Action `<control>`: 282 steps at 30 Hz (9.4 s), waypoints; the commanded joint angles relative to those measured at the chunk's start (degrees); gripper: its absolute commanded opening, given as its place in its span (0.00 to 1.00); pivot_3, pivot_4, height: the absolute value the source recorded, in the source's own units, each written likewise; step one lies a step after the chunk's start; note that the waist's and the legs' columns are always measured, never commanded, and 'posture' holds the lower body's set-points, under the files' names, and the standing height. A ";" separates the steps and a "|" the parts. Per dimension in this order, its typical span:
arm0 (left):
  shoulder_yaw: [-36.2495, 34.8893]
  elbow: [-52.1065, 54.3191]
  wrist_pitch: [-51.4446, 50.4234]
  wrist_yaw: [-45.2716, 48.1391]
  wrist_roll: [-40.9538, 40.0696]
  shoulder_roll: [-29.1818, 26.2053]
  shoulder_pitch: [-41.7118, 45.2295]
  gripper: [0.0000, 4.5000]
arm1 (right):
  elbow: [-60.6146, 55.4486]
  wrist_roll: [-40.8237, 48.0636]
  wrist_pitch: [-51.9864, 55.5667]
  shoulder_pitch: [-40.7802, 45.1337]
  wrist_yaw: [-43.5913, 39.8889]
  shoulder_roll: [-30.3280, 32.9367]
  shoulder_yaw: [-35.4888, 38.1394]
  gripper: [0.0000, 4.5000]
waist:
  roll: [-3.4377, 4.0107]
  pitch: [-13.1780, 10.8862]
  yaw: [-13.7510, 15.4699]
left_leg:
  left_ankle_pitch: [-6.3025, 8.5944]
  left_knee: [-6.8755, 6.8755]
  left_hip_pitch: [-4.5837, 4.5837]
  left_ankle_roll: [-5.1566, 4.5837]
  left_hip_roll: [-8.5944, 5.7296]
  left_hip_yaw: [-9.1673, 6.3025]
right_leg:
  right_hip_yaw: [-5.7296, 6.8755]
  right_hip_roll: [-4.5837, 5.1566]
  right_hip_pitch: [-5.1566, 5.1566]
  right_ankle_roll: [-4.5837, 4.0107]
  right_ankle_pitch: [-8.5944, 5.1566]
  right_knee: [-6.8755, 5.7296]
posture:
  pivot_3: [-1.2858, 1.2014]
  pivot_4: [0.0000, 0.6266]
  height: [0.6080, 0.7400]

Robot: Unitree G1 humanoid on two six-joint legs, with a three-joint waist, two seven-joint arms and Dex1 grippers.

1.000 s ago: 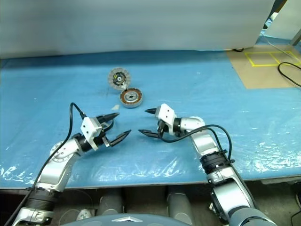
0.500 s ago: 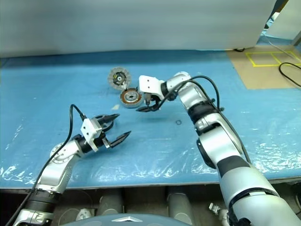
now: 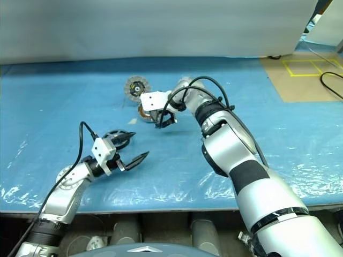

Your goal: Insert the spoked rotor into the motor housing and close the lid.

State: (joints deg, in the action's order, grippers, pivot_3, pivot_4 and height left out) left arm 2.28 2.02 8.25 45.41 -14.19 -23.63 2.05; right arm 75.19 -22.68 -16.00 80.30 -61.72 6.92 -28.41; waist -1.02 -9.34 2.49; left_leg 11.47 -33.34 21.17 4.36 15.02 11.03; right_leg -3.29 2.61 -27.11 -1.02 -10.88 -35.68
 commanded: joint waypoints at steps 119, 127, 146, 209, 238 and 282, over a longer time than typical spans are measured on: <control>4.13 2.19 -1.07 5.75 -1.63 0.17 -0.81 1.00 | -84.51 29.59 43.50 -45.18 -13.30 29.06 9.74 0.43 | 0.14 -0.04 1.26 | -0.09 -0.05 -0.33 0.15 -0.18 -0.41 | 0.02 0.02 0.40 0.06 -0.08 -0.06 | 0.52 0.24 1.00; 4.13 3.53 -0.83 4.26 -1.10 0.51 -2.50 1.00 | -76.15 22.38 33.00 -39.42 -14.28 26.72 0.26 0.43 | 0.14 -0.04 1.30 | -0.10 -0.09 -0.18 0.17 -0.23 -0.46 | 0.07 0.05 0.39 0.06 -0.08 0.02 | 0.52 0.24 1.00; 4.34 4.74 -0.75 1.84 -0.56 0.41 -3.46 1.00 | -63.83 16.50 21.21 -31.92 -14.90 20.91 -1.69 0.00 | 0.13 -0.04 1.03 | -0.09 -0.25 -0.18 0.15 -0.23 -0.60 | 0.15 0.05 0.48 0.06 -0.08 -0.06 | 0.52 0.24 1.00; 4.53 2.69 -0.30 4.83 -0.86 1.03 -1.13 1.00 | -63.85 27.93 35.20 -55.42 6.90 28.41 21.01 0.49 | 0.14 -0.04 0.14 | -0.03 -0.30 -0.29 0.05 -0.31 -0.78 | 0.25 0.12 0.81 0.10 -0.10 0.11 | 0.52 0.24 1.00; 4.42 2.63 -0.45 5.00 -0.69 0.79 -0.65 1.00 | -63.47 25.23 32.76 -55.55 6.32 29.50 19.00 0.14 | 0.14 -0.03 0.14 | 0.00 -0.26 -0.37 0.02 -0.32 -0.78 | 0.25 0.14 0.89 0.13 -0.12 0.16 | 0.52 0.24 1.00; 4.13 4.18 -0.64 3.56 -0.72 0.01 -2.23 1.00 | -64.10 25.56 36.41 -42.45 5.35 14.48 7.84 0.14 | 0.15 -0.03 0.04 | -0.12 0.04 -0.28 0.23 -0.33 -0.78 | 0.31 0.14 0.77 0.18 -0.15 0.30 | 0.52 0.24 1.00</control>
State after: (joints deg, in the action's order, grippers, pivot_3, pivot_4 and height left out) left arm 6.59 4.12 7.05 49.02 -14.45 -23.48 -0.14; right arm 12.63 3.16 20.38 37.32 -56.47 21.30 -20.96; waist -0.87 -9.37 2.53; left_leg 11.35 -33.31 20.88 4.59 14.69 10.24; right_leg -2.98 2.75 -26.33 -0.84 -11.03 -35.38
